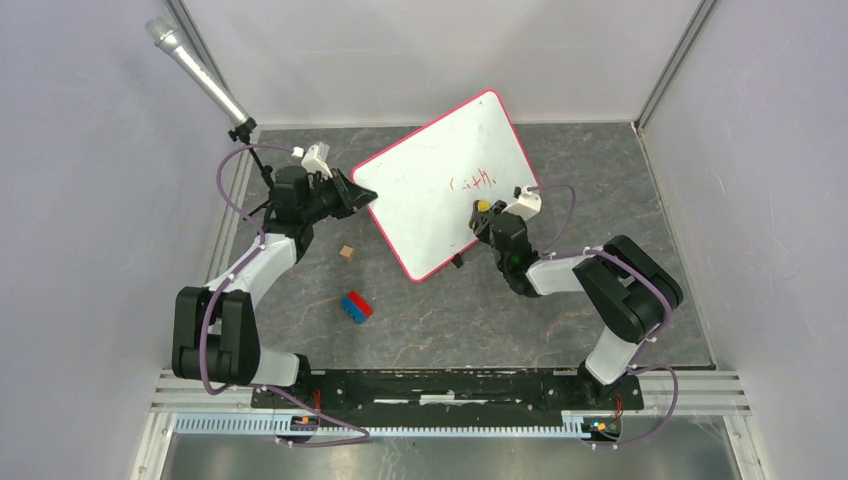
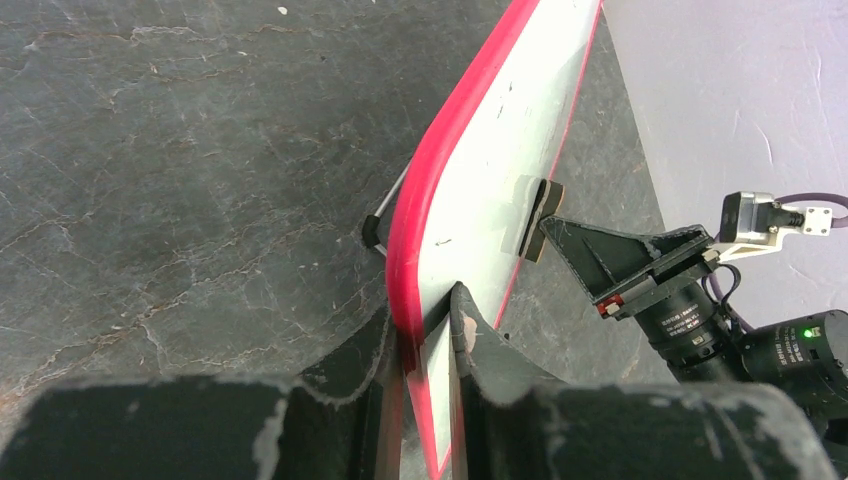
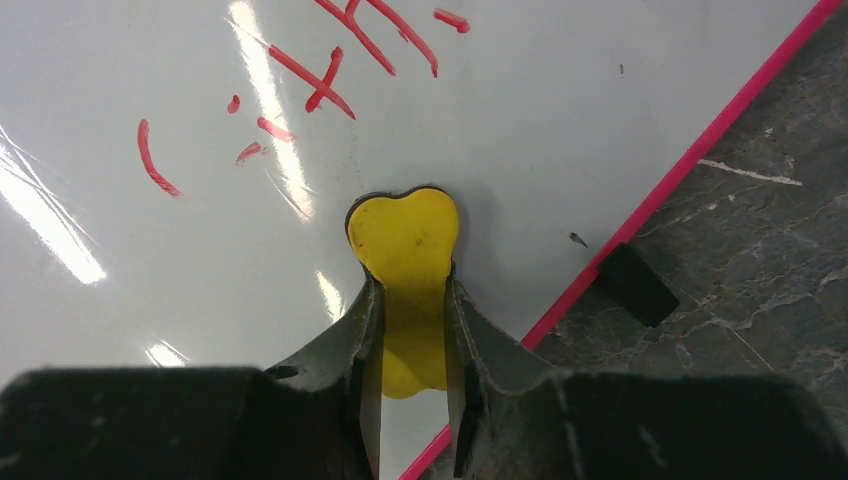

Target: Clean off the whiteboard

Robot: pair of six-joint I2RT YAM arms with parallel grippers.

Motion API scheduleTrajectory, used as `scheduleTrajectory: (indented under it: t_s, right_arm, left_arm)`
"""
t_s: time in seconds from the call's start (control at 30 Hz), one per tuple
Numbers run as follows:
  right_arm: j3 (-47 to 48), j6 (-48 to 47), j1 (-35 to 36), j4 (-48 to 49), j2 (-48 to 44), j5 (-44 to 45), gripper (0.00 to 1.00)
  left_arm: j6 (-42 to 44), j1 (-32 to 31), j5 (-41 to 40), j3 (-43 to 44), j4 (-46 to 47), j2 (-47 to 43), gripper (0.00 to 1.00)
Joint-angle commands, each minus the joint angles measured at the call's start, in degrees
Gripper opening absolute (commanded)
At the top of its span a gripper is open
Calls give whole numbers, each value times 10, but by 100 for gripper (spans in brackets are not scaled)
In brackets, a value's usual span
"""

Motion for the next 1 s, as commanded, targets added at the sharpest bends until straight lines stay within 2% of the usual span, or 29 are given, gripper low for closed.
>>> scheduleTrajectory:
  t_s: [0.0, 0.13, 0.3, 0.47, 0.63, 0.83, 0.97]
  right_arm:
    - [-9, 7, 6, -82, 25, 0, 26]
    - [25, -61, 50, -42, 27, -17, 26]
    - [160, -197, 123, -93, 56, 7, 26]
    - [218, -238, 125, -115, 69, -16, 27]
    - [222, -200, 58, -132, 66, -69, 29]
    - [155, -108, -52, -146, 73, -122, 28]
    - [91, -56, -97, -121, 73, -133, 27]
  left_arm:
    - [58, -2, -33, 15, -18, -1, 2]
    - [56, -2, -32, 16, -17, 0, 2]
    - [56, -2, -33, 14, -17, -4, 2]
    - [56, -2, -30, 14, -17, -5, 2]
    - [55, -2, -29, 14, -17, -5, 2]
    - [54, -2, -29, 15, -17, -5, 2]
    - [55, -2, -30, 13, -17, -8, 2]
